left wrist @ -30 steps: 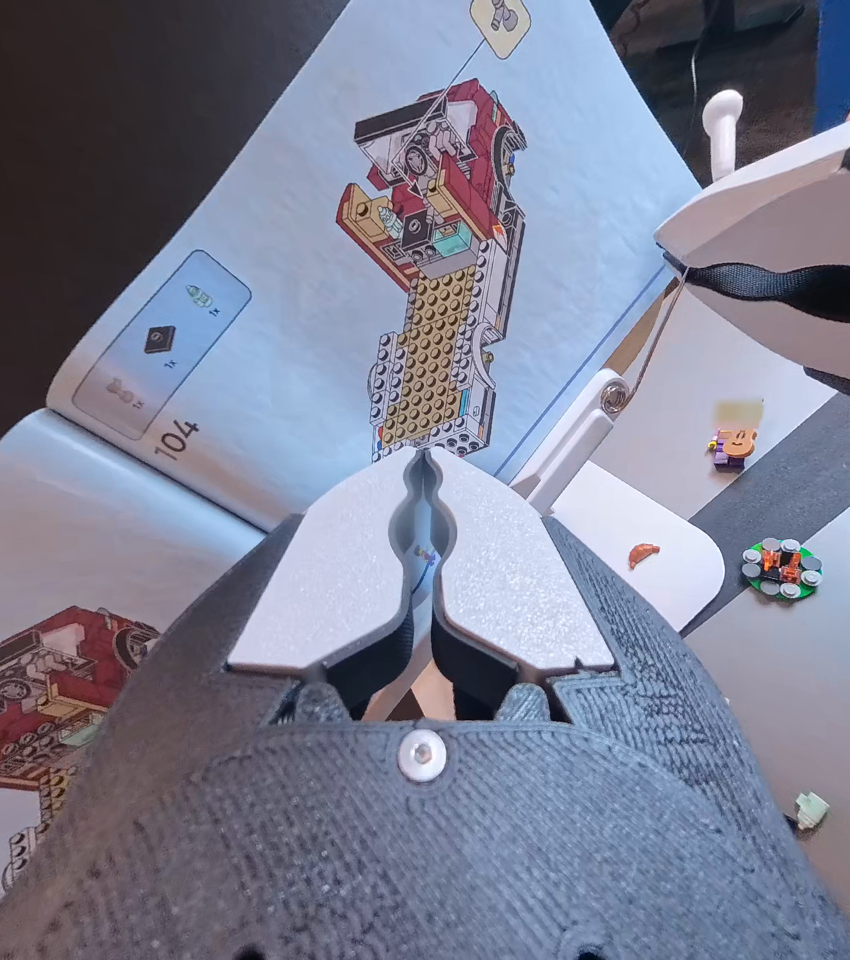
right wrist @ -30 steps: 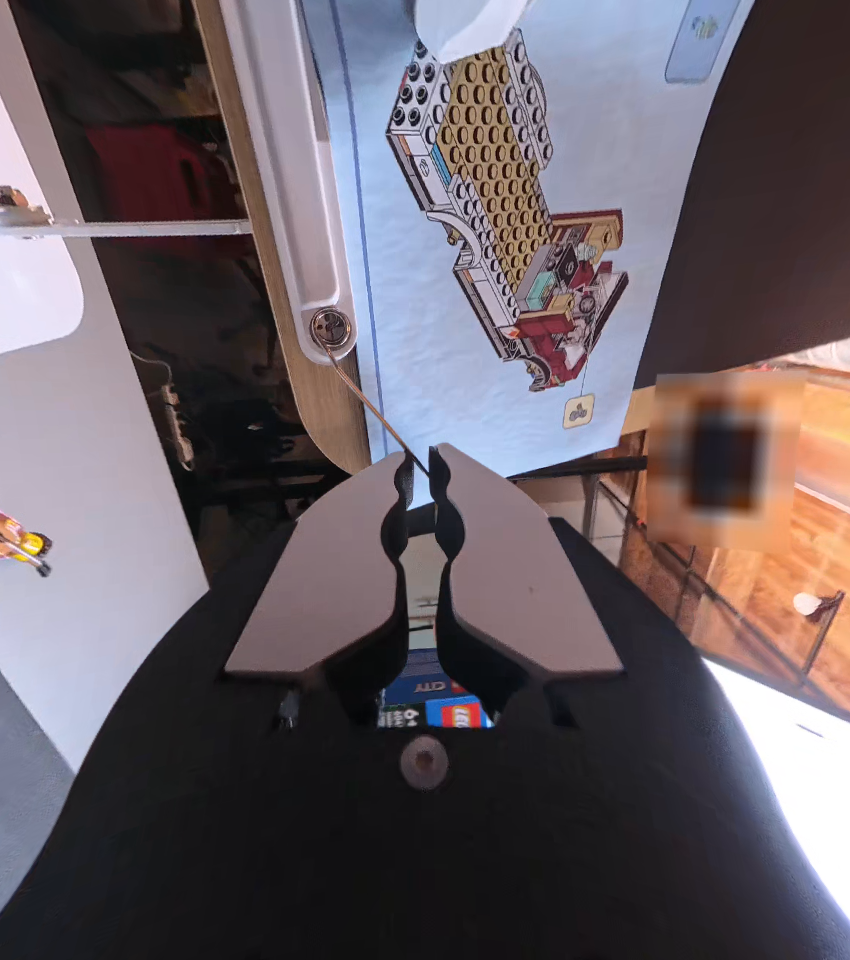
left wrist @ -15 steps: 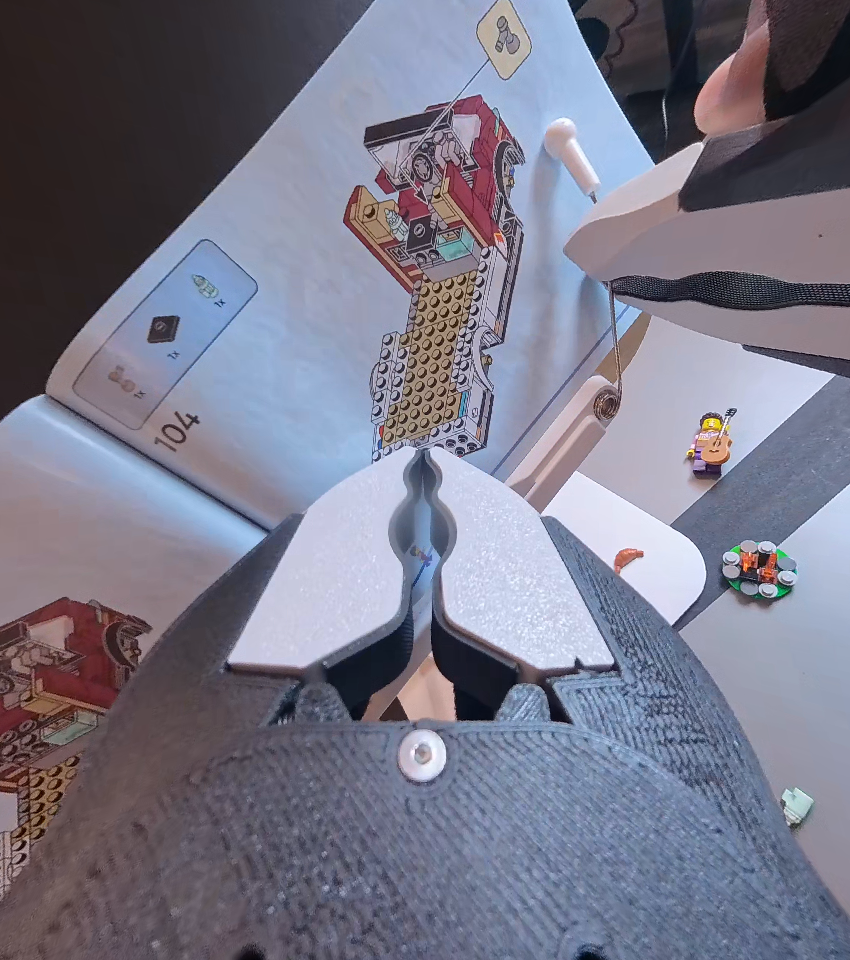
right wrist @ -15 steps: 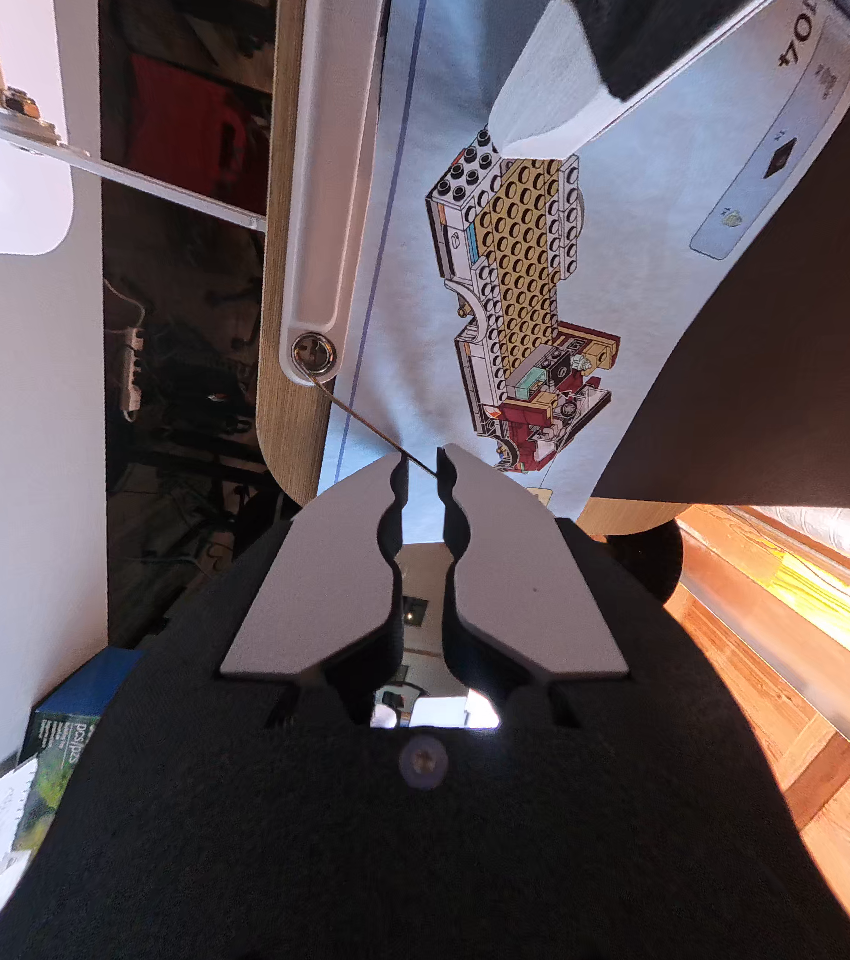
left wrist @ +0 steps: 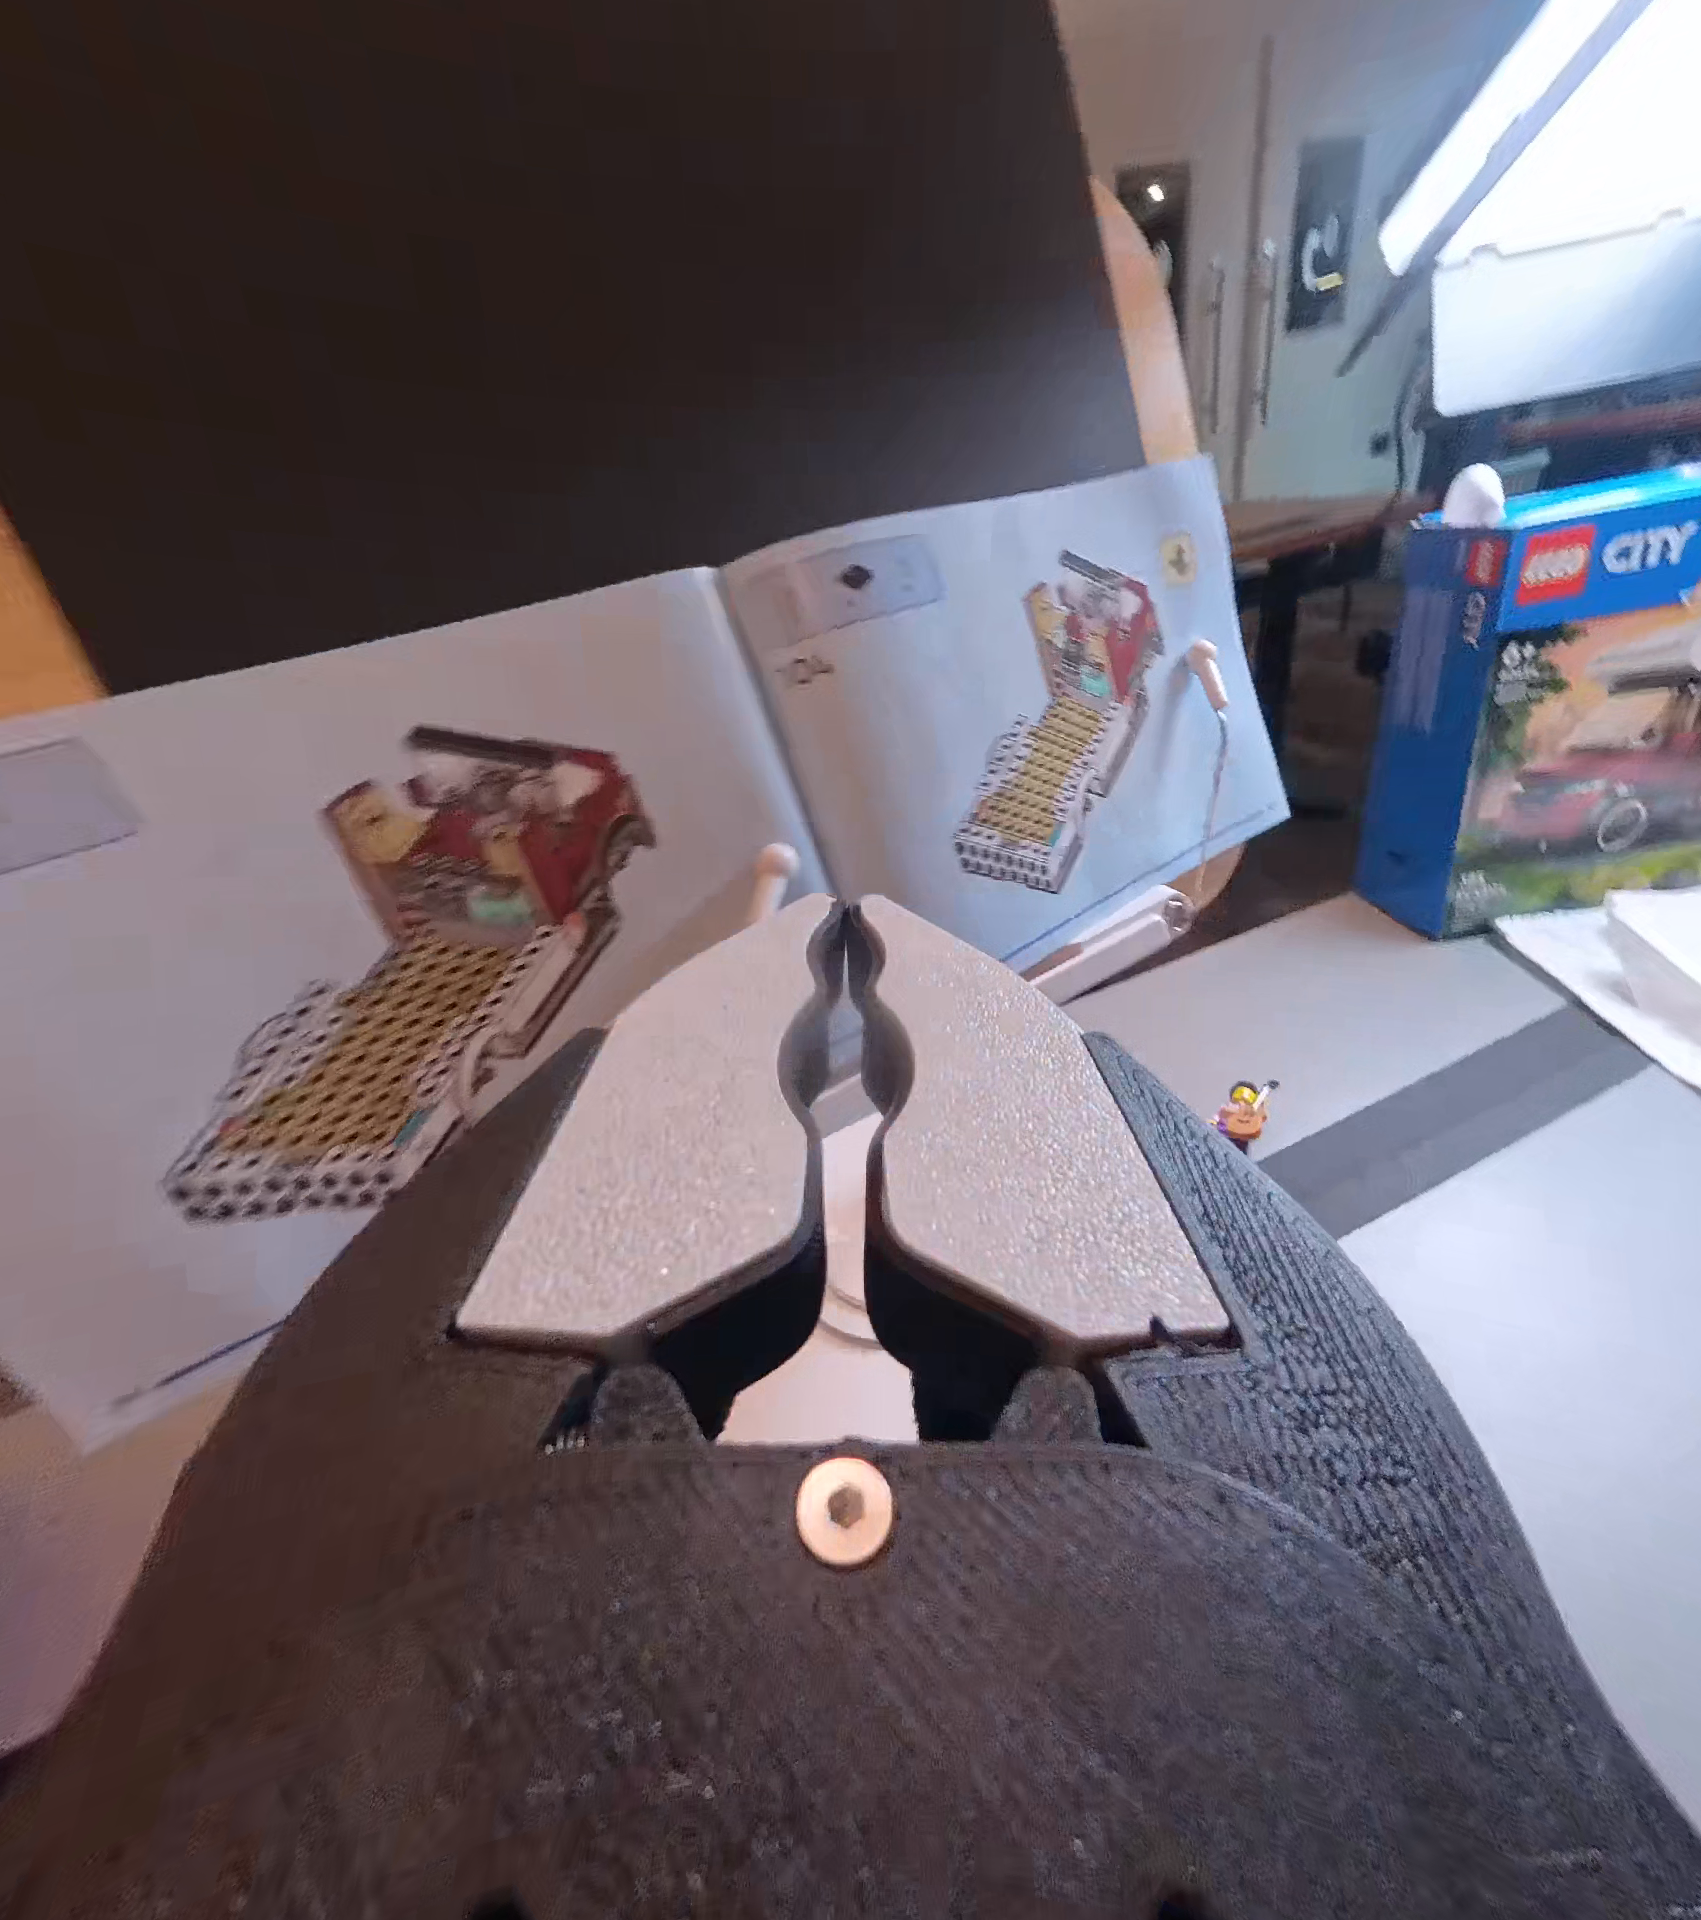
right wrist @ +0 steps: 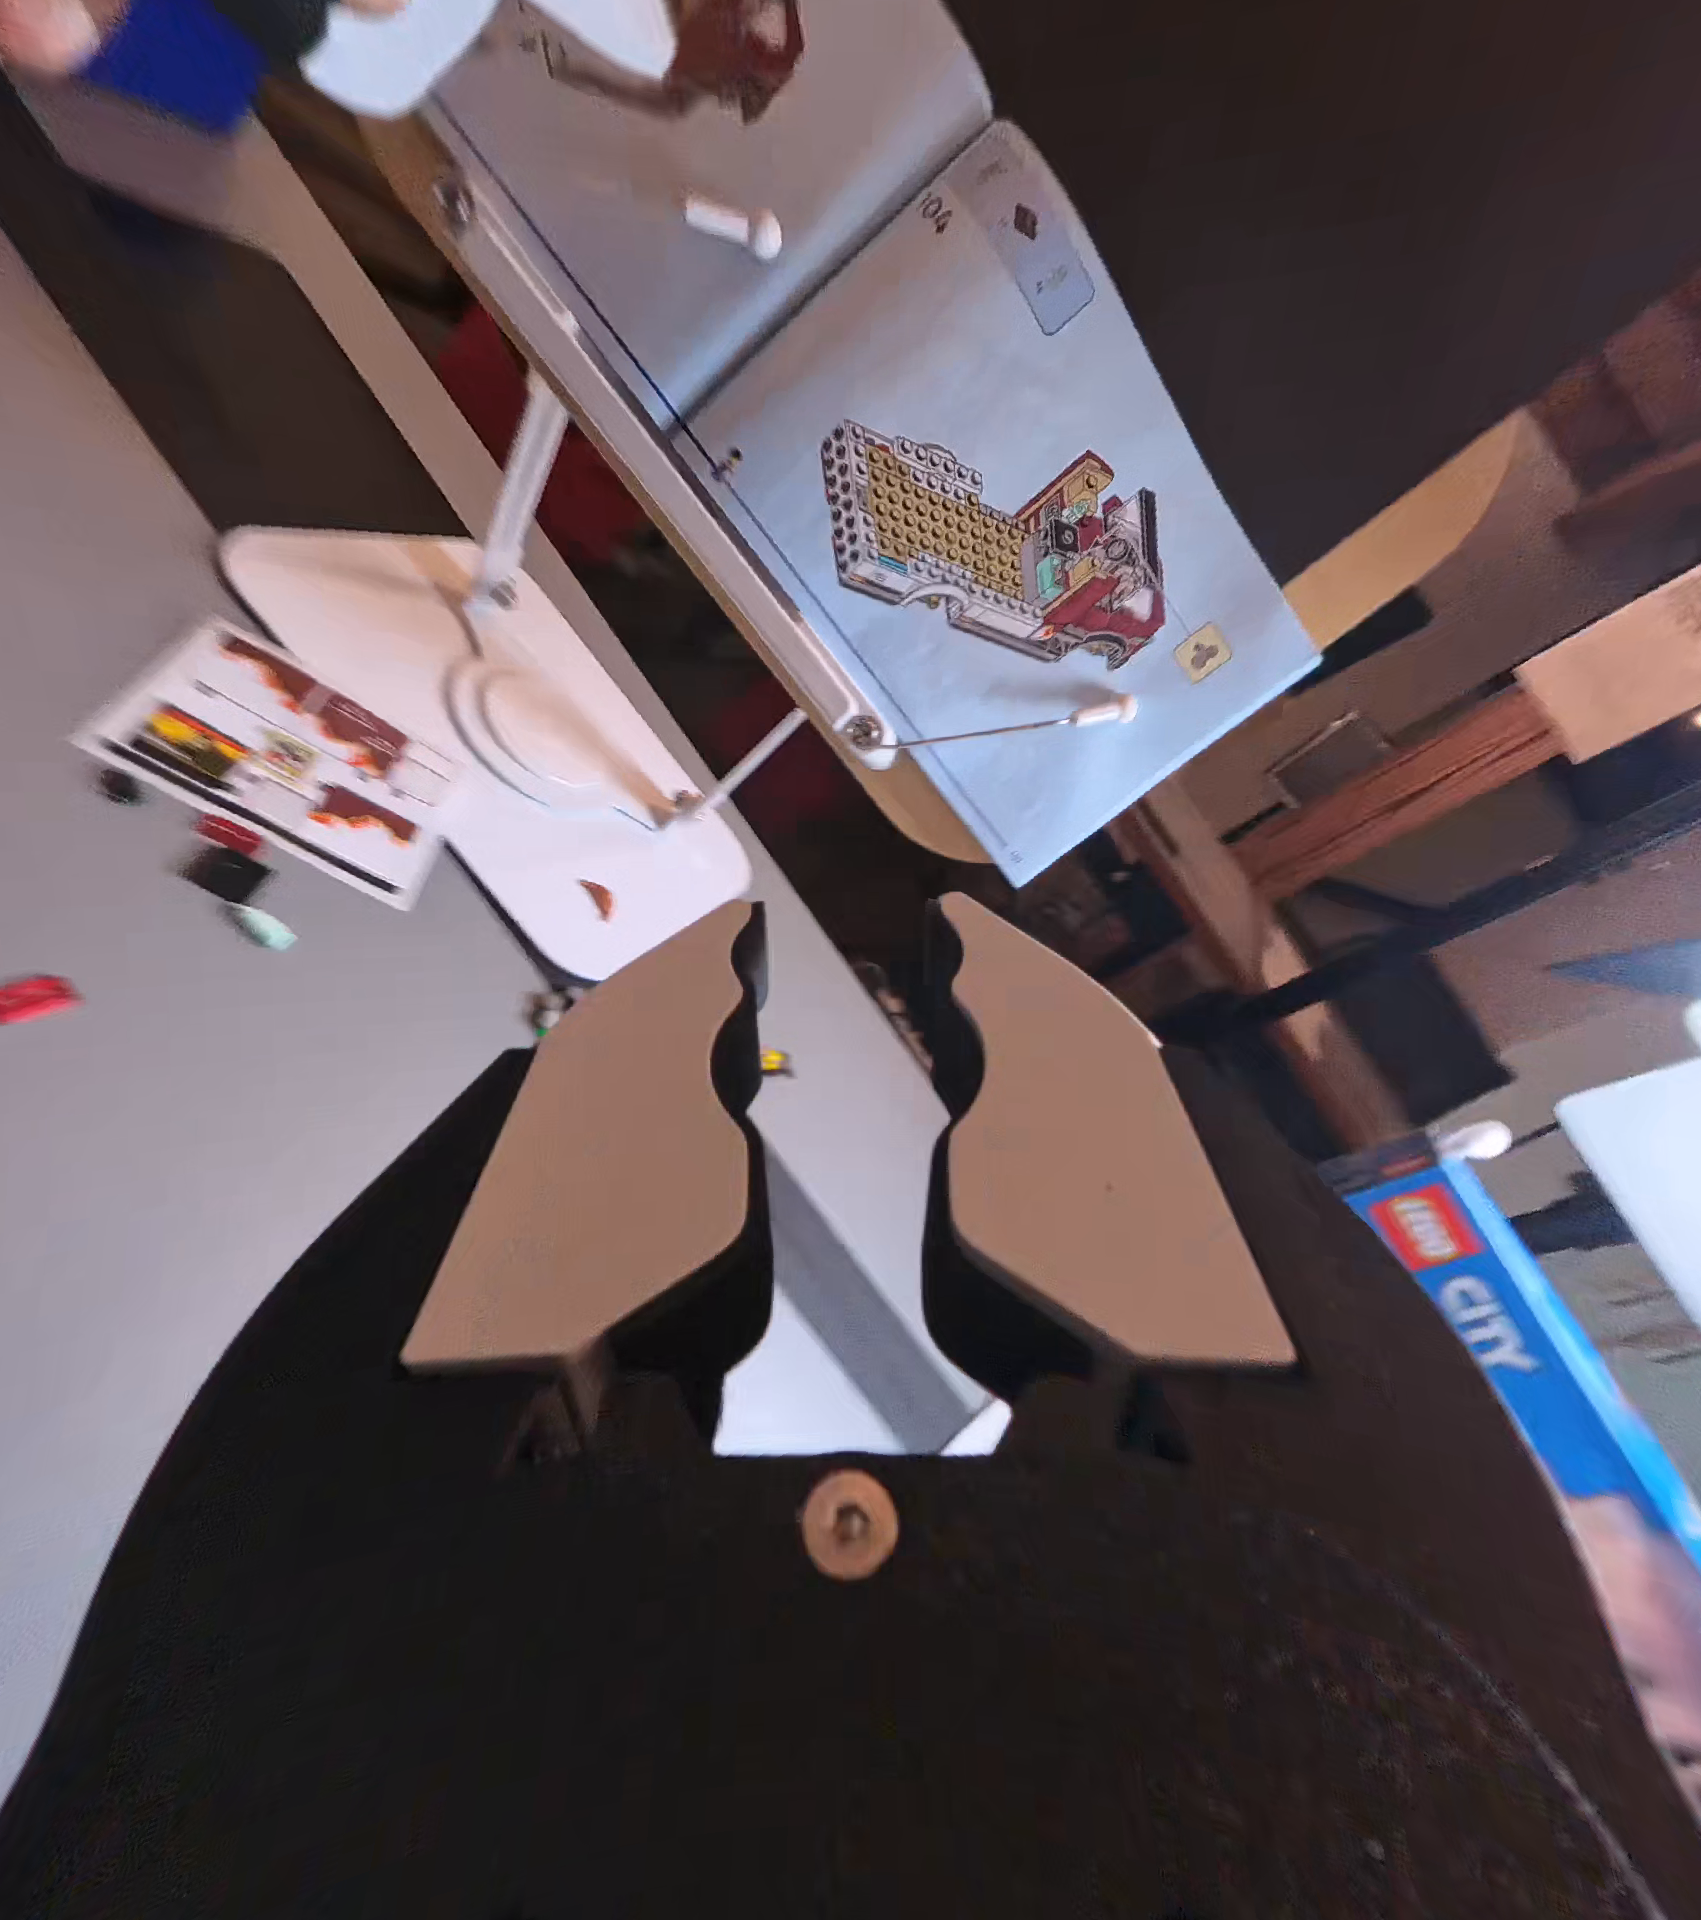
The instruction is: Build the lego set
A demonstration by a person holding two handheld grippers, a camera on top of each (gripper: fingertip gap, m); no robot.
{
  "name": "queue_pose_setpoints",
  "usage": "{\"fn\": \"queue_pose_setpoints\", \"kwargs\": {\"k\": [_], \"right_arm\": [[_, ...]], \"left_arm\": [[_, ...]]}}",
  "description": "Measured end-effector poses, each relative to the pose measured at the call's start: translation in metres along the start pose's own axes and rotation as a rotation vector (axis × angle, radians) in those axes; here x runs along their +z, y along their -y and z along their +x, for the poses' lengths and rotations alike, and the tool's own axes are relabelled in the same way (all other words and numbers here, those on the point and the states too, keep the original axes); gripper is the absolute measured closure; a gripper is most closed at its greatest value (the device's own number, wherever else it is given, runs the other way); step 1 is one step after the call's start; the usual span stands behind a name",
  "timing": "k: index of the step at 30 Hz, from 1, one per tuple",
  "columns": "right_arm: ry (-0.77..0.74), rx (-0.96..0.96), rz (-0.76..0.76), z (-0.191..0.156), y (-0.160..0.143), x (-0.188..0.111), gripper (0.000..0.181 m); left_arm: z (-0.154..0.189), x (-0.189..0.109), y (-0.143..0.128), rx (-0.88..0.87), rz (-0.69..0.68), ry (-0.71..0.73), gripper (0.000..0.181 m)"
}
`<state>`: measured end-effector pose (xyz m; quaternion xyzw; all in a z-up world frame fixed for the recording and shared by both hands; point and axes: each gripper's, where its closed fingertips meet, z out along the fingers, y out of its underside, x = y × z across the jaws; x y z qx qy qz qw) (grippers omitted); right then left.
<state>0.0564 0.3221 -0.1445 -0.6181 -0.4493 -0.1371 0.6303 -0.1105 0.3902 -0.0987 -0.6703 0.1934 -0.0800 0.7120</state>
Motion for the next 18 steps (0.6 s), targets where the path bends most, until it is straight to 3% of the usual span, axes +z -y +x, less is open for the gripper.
{"fn": "queue_pose_setpoints", "kwargs": {"k": [4, 7, 12, 18], "right_arm": [[0.063, 0.352, 0.088, -0.012, 0.004, -0.058, 0.153], [0.085, 0.631, 0.163, -0.016, 0.002, -0.083, 0.153], [0.113, 0.954, 0.260, -0.031, -0.007, -0.085, 0.153], [0.119, 0.976, 0.309, -0.046, -0.017, -0.084, 0.154]], "left_arm": [[-0.041, -0.025, -0.005, -0.093, 0.065, 0.107, 0.181], [-0.059, -0.035, -0.014, -0.113, 0.057, 0.141, 0.181], [-0.074, -0.052, -0.018, -0.137, 0.067, 0.176, 0.181], [-0.089, -0.062, -0.018, -0.066, 0.093, 0.224, 0.181]]}}
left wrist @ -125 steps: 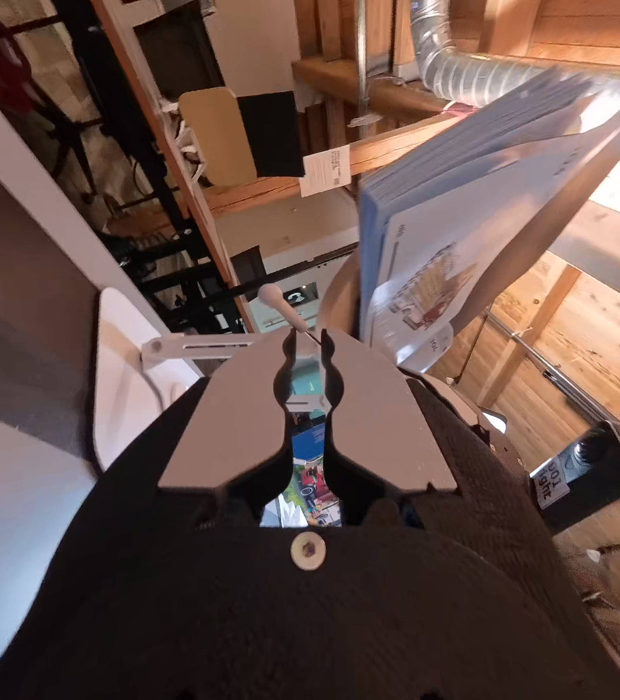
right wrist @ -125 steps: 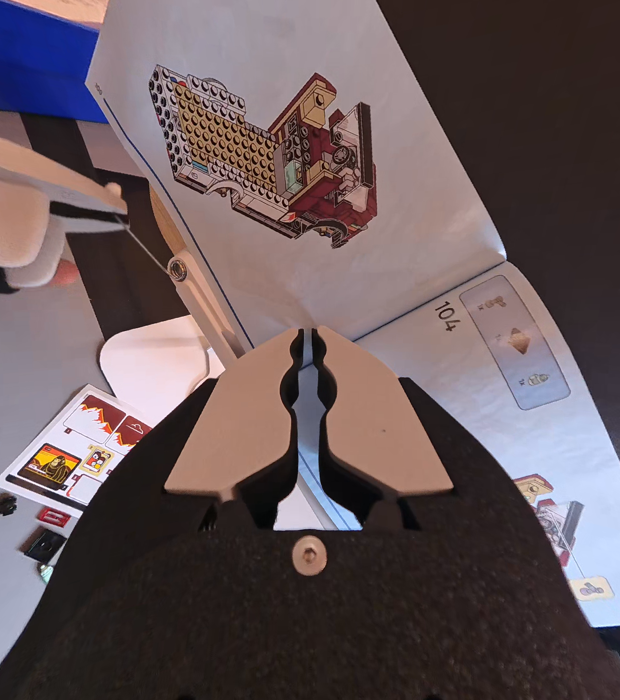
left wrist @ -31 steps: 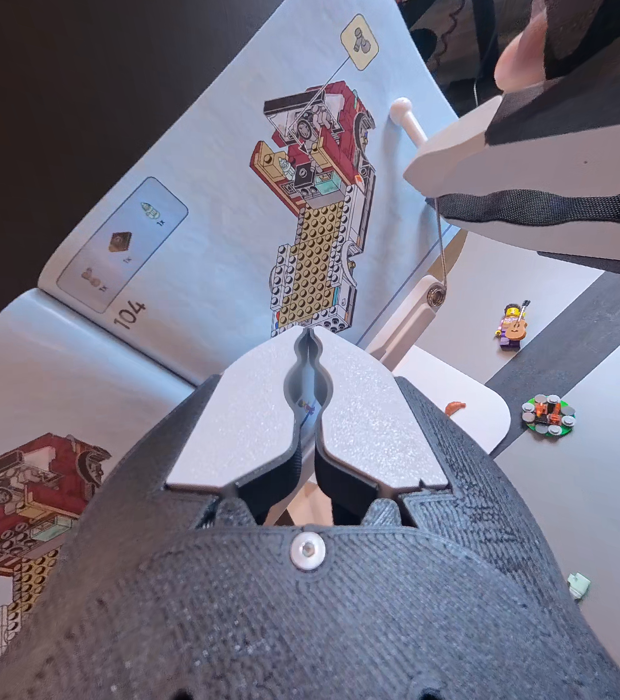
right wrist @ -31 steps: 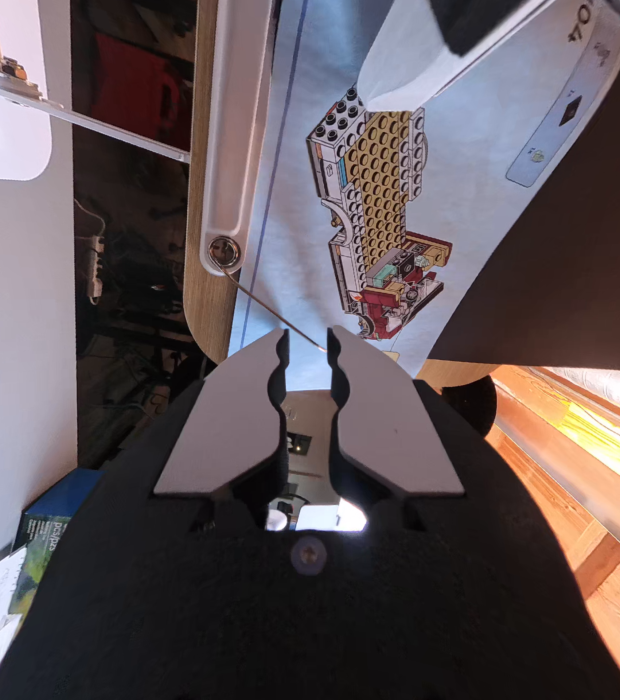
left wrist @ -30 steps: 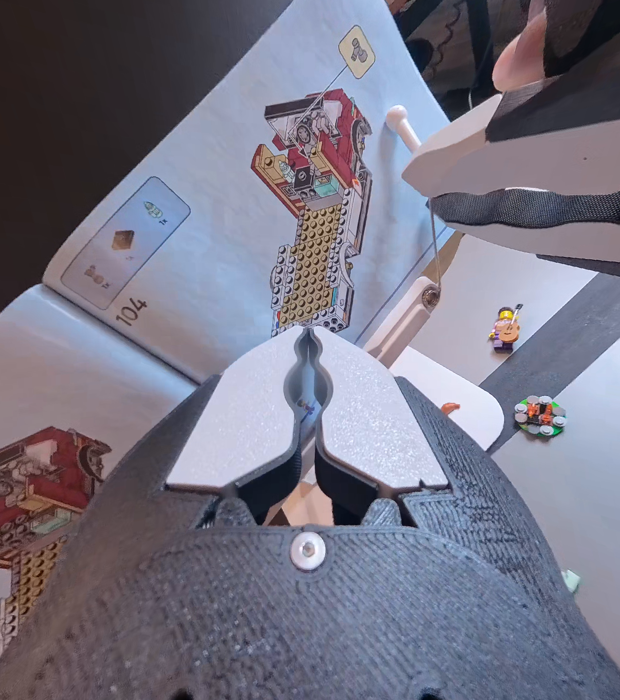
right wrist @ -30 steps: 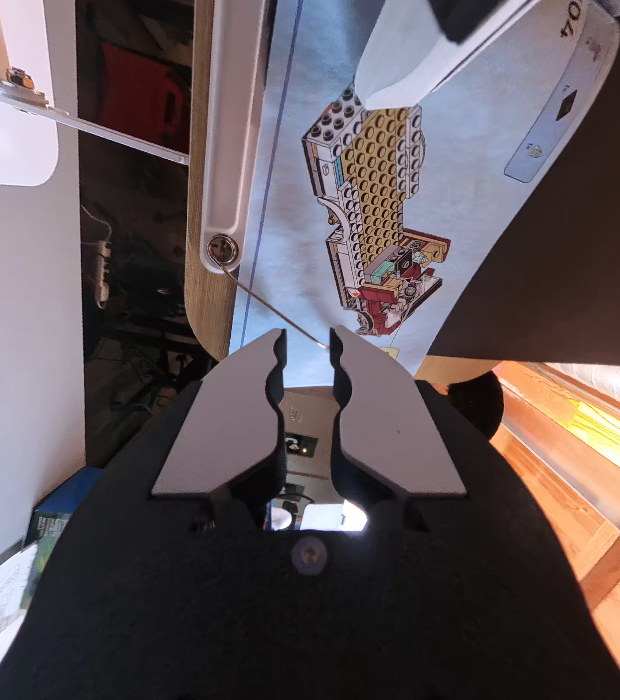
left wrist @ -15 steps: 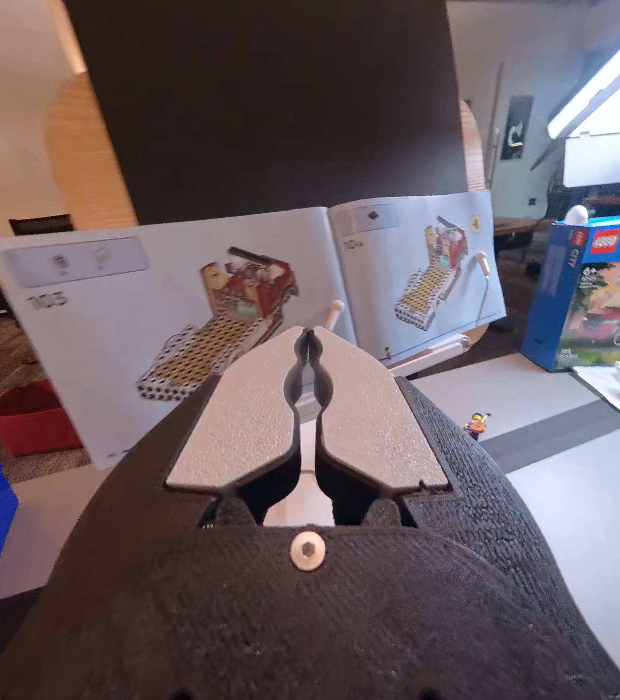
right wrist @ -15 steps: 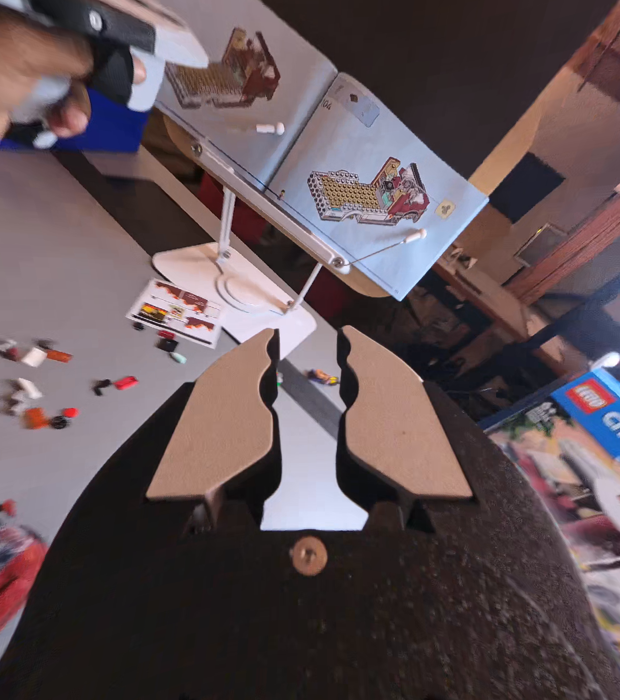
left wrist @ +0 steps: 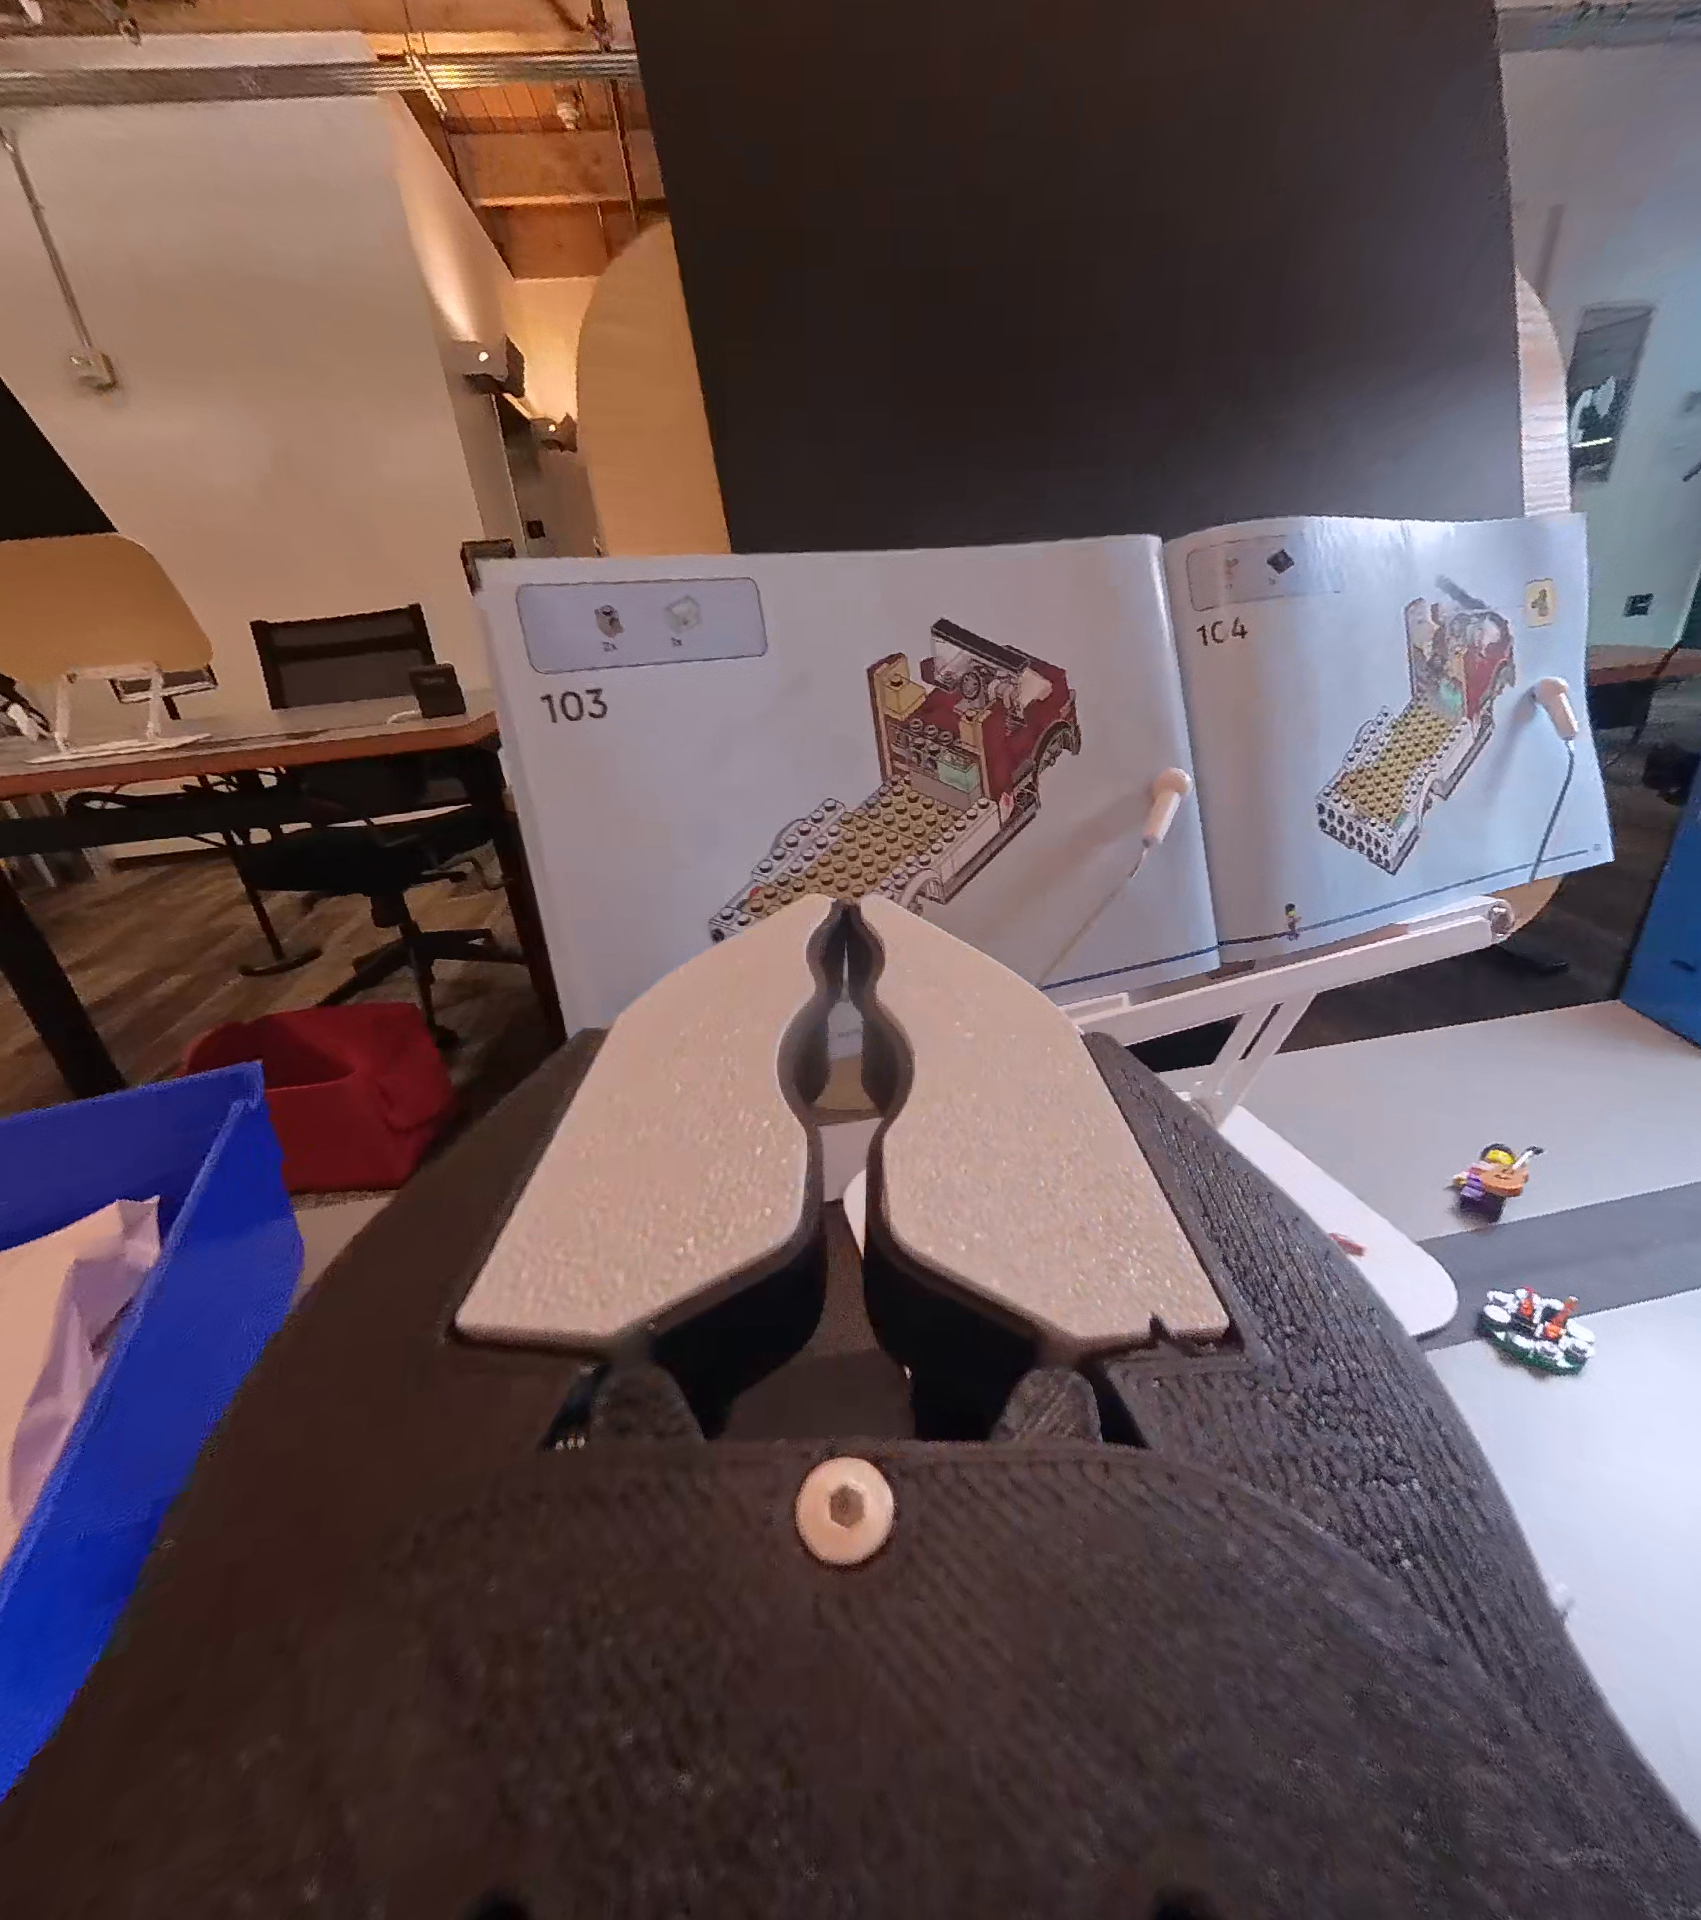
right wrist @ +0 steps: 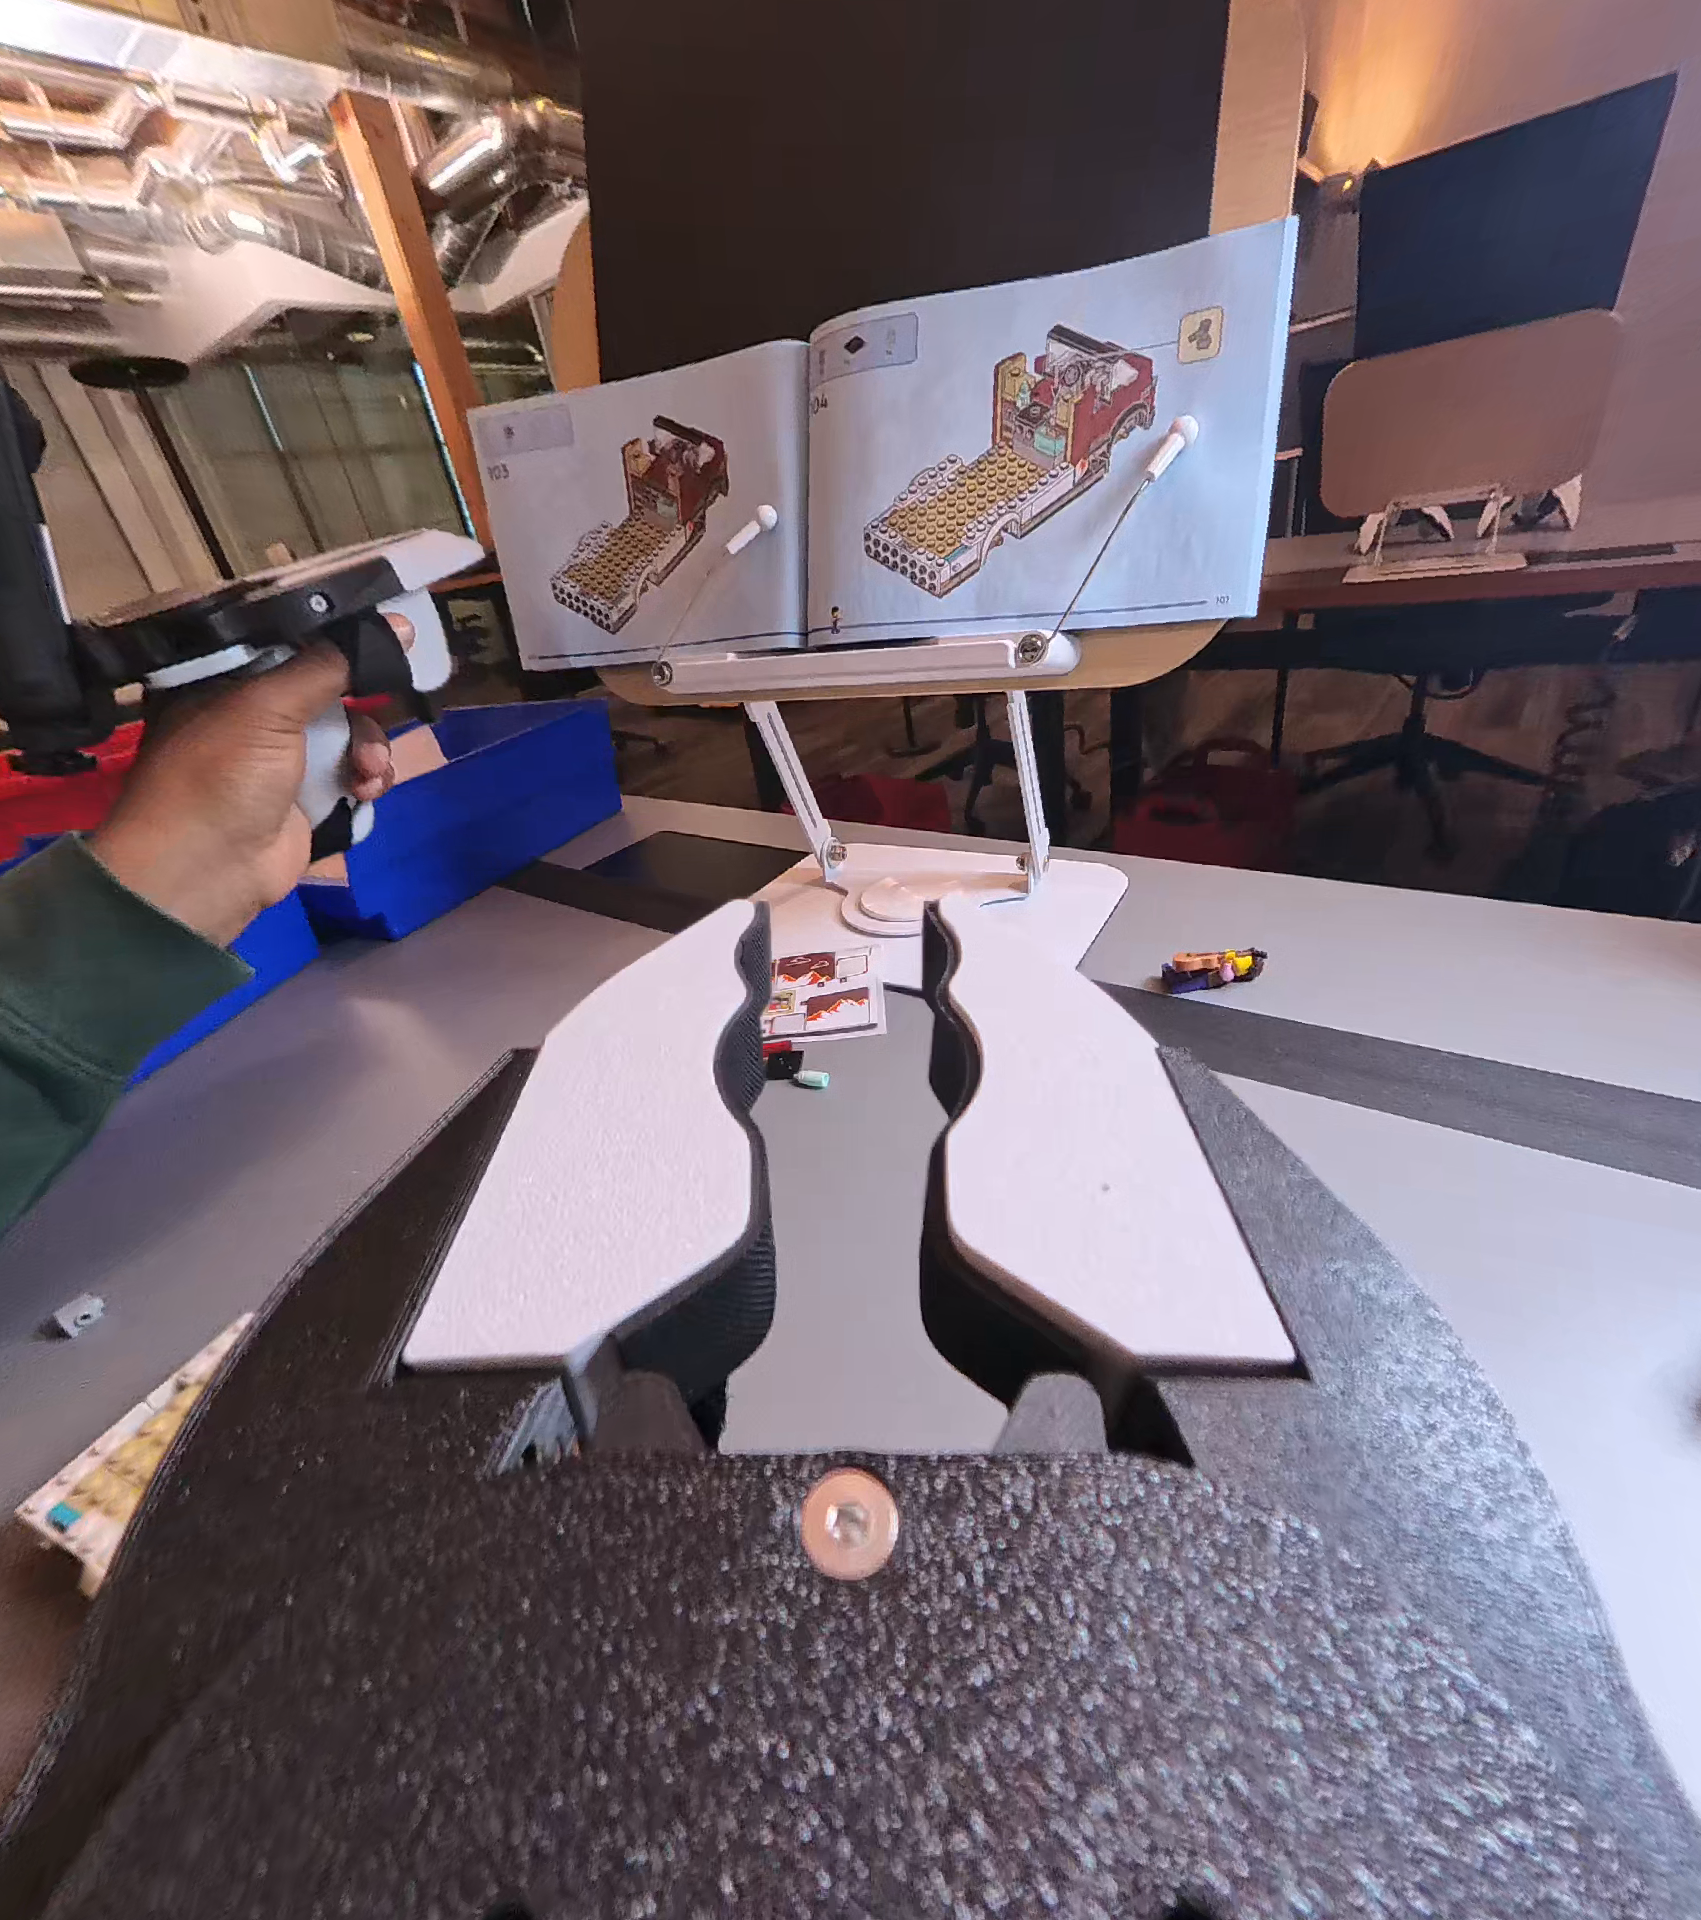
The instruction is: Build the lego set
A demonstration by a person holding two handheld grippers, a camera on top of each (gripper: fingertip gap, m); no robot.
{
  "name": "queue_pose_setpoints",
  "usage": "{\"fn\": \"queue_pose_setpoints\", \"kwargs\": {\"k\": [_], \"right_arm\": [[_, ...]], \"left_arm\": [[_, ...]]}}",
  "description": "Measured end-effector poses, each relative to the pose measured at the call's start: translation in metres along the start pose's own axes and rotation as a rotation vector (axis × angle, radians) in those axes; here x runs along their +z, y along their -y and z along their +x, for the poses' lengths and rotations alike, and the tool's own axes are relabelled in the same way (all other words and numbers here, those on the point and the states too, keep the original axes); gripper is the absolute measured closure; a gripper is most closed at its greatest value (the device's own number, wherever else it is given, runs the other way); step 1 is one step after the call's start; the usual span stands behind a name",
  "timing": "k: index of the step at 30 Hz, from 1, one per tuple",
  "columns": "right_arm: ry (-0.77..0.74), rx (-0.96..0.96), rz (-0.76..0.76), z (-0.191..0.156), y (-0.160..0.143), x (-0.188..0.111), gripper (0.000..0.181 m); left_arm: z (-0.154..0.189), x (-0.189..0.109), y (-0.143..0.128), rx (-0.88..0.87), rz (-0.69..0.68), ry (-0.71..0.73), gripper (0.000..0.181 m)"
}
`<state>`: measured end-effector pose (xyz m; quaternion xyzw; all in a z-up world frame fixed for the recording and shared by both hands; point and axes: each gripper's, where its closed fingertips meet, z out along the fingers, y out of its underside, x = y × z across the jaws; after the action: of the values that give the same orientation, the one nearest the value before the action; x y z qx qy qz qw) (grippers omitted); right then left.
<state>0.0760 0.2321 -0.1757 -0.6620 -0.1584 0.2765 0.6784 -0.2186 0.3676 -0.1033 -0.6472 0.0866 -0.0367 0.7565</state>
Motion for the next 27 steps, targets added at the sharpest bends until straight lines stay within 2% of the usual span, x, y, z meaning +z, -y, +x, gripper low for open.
{"fn": "queue_pose_setpoints", "kwargs": {"k": [6, 14, 21, 27], "right_arm": [[-0.010, -0.126, 0.011, 0.001, 0.003, -0.007, 0.156], [0.012, -0.202, 0.028, -0.004, 0.007, -0.008, 0.157], [0.034, -0.247, 0.022, -0.013, 0.005, -0.005, 0.158], [0.046, -0.259, 0.008, -0.016, 0.000, -0.004, 0.158]], "left_arm": [[-0.001, -0.005, 0.003, 0.009, 0.012, 0.012, 0.181], [-0.005, 0.000, 0.003, 0.058, 0.018, 0.062, 0.181], [-0.038, 0.021, 0.029, 0.071, 0.078, 0.130, 0.181], [-0.052, 0.042, 0.034, 0.023, 0.086, 0.118, 0.181]]}}
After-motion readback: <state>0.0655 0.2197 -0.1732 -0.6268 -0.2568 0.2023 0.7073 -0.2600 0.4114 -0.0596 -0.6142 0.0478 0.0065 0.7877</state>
